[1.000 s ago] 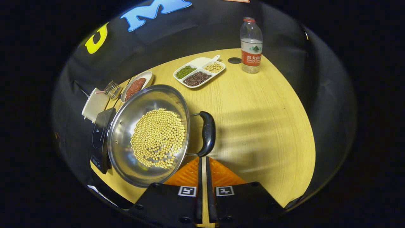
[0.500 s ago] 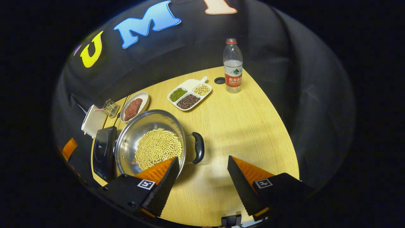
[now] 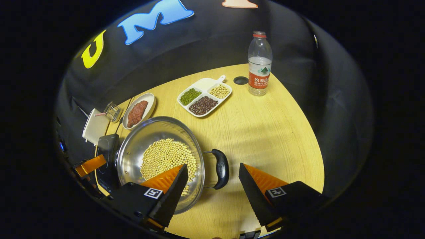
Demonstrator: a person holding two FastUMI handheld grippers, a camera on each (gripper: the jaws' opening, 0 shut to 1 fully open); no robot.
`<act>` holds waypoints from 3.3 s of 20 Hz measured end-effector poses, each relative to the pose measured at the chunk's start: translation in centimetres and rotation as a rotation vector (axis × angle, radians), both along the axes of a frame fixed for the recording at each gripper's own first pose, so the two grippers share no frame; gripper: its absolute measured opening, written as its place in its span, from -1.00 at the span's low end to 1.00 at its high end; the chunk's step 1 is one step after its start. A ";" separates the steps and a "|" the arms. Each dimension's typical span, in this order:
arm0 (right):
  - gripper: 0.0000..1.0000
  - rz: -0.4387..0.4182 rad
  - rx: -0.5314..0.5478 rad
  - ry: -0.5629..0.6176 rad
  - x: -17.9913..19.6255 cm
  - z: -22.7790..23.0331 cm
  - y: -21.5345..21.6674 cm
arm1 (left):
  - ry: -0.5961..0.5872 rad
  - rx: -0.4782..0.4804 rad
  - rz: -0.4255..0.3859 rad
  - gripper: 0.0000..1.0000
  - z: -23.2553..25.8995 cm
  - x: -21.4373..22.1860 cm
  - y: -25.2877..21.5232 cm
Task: First push the handle of the pot to place it horizontally, then grasp the pot with both hands and set it on the induction cooktop.
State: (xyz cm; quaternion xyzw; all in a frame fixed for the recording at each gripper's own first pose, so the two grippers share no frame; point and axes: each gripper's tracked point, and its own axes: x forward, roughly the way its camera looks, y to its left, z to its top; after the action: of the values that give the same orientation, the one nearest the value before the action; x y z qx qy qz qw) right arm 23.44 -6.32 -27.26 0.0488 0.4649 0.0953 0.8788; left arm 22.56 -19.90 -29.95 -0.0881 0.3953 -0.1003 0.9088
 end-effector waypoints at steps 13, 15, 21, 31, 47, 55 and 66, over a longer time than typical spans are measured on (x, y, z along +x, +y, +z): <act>0.93 0.051 0.012 0.098 1.3 -5.6 2.3 | 0.159 -0.013 -0.020 0.77 -8.1 2.5 -1.5; 0.58 0.040 -0.007 0.098 1.5 -6.2 2.1 | 0.163 -0.030 -0.031 0.40 -8.2 2.7 -2.0; 0.23 0.034 0.029 0.110 1.2 -6.3 1.8 | 0.179 -0.029 -0.037 0.12 -8.4 3.1 -2.3; 0.02 0.023 0.015 0.132 -1.4 -5.6 1.7 | 0.189 -0.019 -0.064 0.05 -7.9 1.8 -2.1; 0.01 0.031 0.019 0.056 -10.3 1.4 8.6 | 0.135 -0.029 -0.079 0.12 0.3 -5.4 6.5; 0.01 0.034 0.048 0.068 -14.3 2.4 15.3 | 0.113 -0.014 -0.081 0.05 2.8 -7.7 14.0; 0.07 0.100 0.047 0.070 -13.4 2.2 25.5 | 0.115 -0.009 -0.012 0.11 3.0 -6.6 24.7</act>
State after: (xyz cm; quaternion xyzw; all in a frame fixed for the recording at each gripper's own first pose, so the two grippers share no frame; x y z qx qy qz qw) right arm 10.02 19.22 -25.07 0.0495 0.4947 0.1483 0.8549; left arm 16.00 4.85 -26.96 -0.0957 0.4469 -0.1023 0.8836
